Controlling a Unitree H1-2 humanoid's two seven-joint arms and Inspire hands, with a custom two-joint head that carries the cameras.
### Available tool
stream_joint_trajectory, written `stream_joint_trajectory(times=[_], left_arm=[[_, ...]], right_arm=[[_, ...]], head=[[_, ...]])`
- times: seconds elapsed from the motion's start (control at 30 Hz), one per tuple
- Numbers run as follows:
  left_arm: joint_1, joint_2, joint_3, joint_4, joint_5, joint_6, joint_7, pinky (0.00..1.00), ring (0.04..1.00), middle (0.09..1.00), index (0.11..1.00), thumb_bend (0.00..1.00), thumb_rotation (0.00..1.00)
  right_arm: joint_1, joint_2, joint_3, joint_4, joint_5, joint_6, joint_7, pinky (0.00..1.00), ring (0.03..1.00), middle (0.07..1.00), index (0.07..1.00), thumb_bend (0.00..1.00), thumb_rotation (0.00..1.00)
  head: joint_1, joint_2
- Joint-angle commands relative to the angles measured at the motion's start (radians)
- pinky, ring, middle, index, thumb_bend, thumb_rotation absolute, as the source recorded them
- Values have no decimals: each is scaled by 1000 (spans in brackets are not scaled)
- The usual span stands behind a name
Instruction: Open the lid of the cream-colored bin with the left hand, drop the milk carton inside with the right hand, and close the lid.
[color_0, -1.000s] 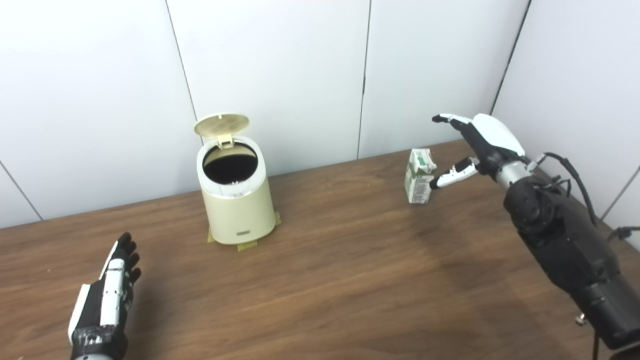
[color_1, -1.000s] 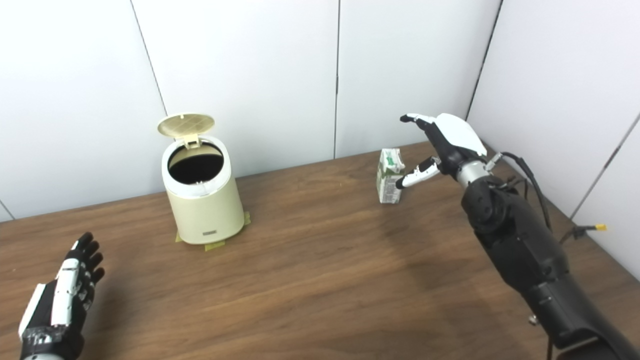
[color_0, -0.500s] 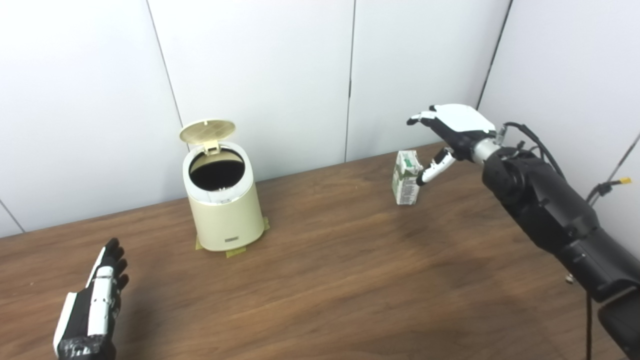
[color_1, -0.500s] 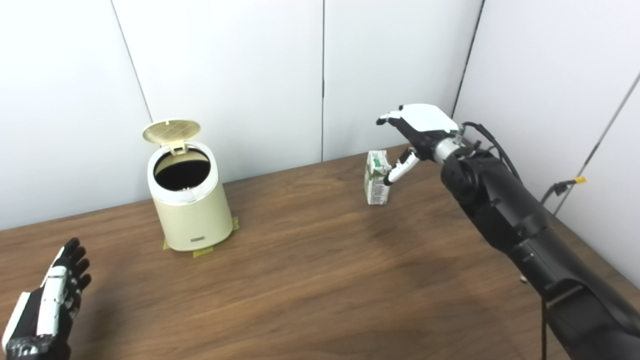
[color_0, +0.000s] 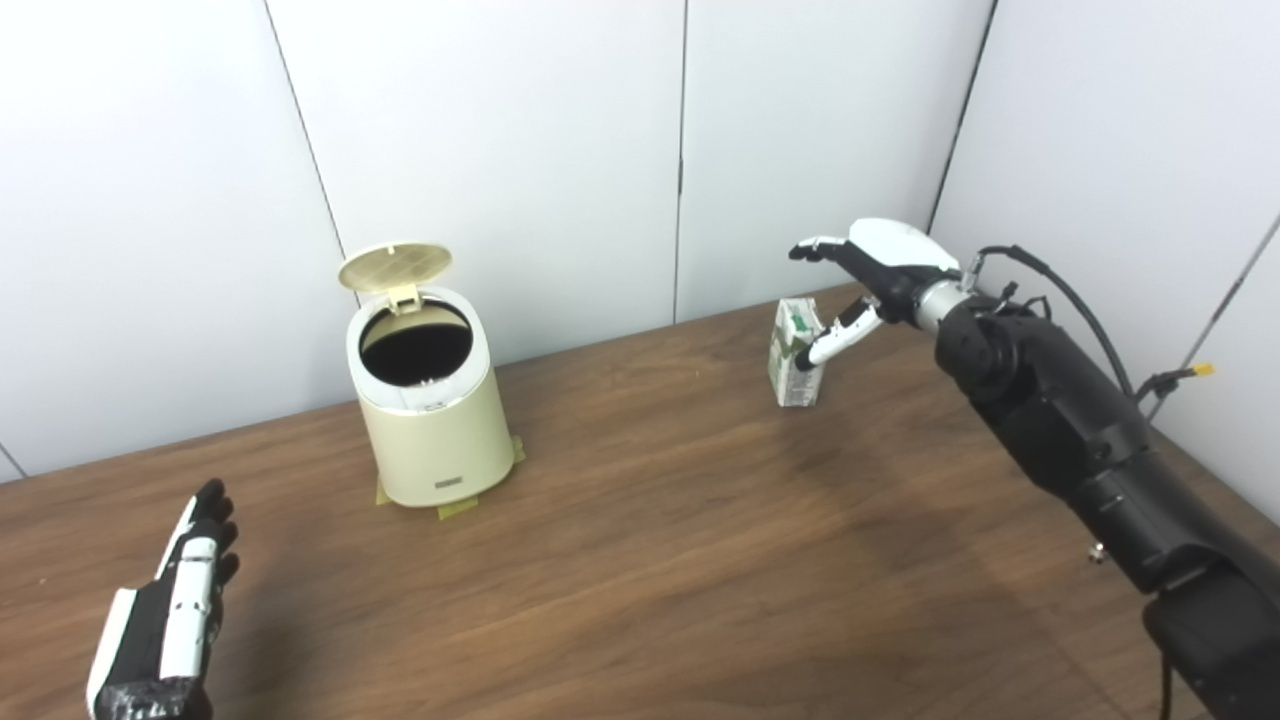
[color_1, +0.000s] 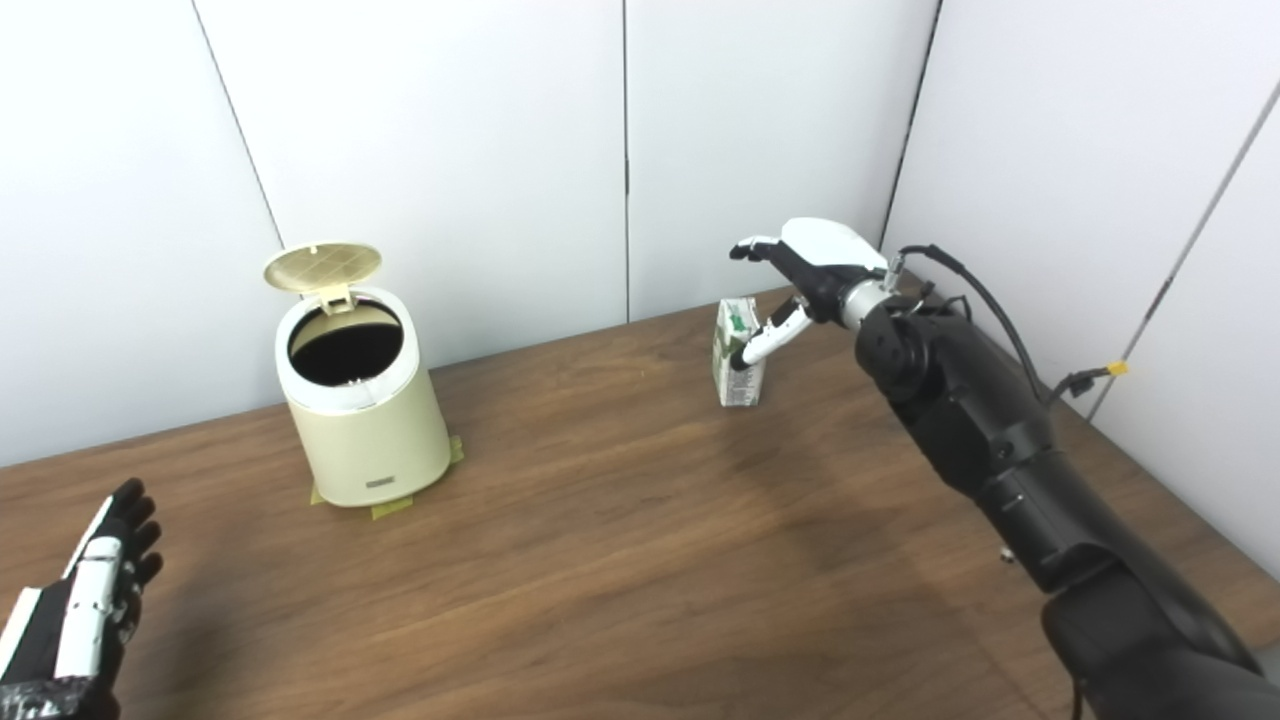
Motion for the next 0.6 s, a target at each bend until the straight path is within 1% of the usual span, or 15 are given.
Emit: stream_joint_trajectory(times=[0.0,0.07,0.13,0.2,0.33,0.4,0.47,0.57], left_arm=[[-21,15,-3,-45,20,1,3,1000,1000,1000,1000,221,1000],[-23,15,-5,-53,26,6,4,1000,1000,1000,1000,209,1000],[-23,15,-9,-63,35,20,4,1000,1000,1000,1000,210,1000],[-23,17,-16,-69,50,24,5,1000,1000,1000,1000,213,1000],[-24,11,-16,-79,57,26,9,1000,1000,1000,1000,196,1000],[-25,10,-15,-84,59,34,6,1000,1000,1000,1000,207,1000],[-26,10,-15,-91,60,42,3,1000,1000,1000,1000,201,1000],[-26,6,-13,-99,57,50,3,1000,1000,1000,1000,196,1000]], right_arm=[[-44,-24,-27,-7,2,-2,-44,725,839,829,856,1000,295],[-45,-20,-20,-4,-6,8,-43,692,812,827,854,1000,291],[-47,-13,-14,1,-7,19,-37,687,811,846,856,1000,271],[-49,-9,-10,7,-4,16,-38,677,803,849,851,1000,250],[-50,-5,6,18,-15,8,-46,704,825,852,847,985,218],[-52,-4,19,16,-30,20,-45,720,838,855,843,979,216],[-54,-2,29,19,-44,24,-48,721,841,852,838,976,211],[-52,-4,42,24,-59,10,-58,712,833,845,828,972,208]], head=[[1,3],[3,4],[8,6],[11,10],[16,15],[17,16],[18,17],[18,17]])
